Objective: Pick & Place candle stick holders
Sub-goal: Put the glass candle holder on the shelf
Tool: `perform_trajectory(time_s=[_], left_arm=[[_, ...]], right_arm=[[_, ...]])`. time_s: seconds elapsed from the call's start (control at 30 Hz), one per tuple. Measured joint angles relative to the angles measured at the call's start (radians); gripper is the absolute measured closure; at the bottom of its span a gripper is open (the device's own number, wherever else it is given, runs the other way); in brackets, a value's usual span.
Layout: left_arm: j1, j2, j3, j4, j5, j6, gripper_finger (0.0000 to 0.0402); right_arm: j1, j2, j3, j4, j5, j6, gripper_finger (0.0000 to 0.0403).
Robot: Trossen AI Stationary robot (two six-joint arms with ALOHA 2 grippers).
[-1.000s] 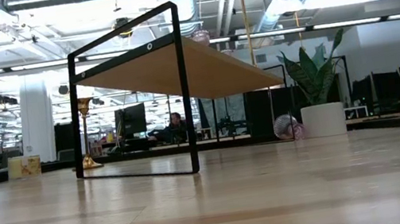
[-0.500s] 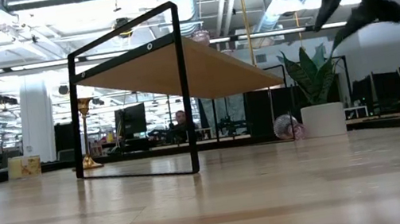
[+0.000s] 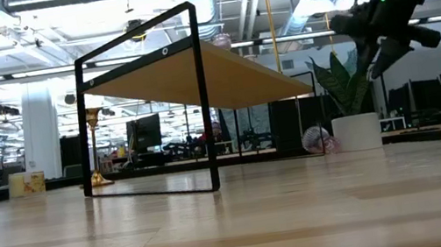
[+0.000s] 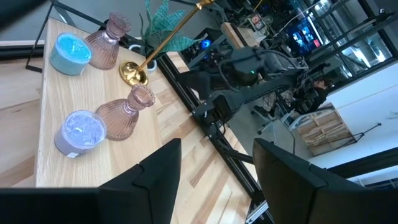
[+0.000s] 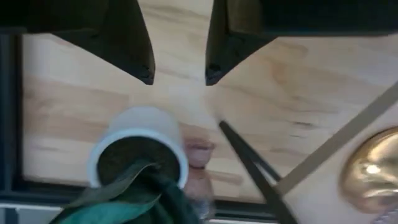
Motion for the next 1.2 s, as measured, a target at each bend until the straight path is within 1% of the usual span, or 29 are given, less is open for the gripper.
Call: perform_trajectory(time_s=[0.23, 0.4, 0.5, 0.63, 0.73, 0.97, 1.2], left_arm=[[0.0, 0.0, 0.0, 0.0, 0.0, 0.0, 0.0202], [0.0, 0.0, 0.0, 0.001, 0.0, 0.0, 0.0202], [0.0, 0.0, 0.0, 0.002, 0.0, 0.0, 0.0202], [0.0, 0.0, 0.0, 0.001, 0.0, 0.0, 0.0202], [0.0, 0.0, 0.0, 0.001, 0.0, 0.0, 0.0202], [0.0, 0.0, 0.0, 0.002, 0.0, 0.0, 0.0202], [0.0, 0.0, 0.0, 0.002, 0.0, 0.0, 0.0202]], right_arm=[[-0.132, 0.092, 0.0, 0.046, -0.017, -0.082, 0.0313], [-0.18, 0.167, 0.0, 0.037, -0.047, -0.129, 0.033], [-0.192, 0.206, 0.0, 0.053, -0.048, -0.167, 0.0332], [-0.216, 0.246, 0.001, 0.126, -0.058, -0.241, 0.0332], [-0.244, 0.274, 0.001, 0.154, -0.059, -0.267, 0.0332], [-0.334, 0.316, 0.001, 0.135, -0.053, -0.29, 0.0332], [-0.419, 0.296, 0.001, 0.07, -0.053, -0.312, 0.0332]])
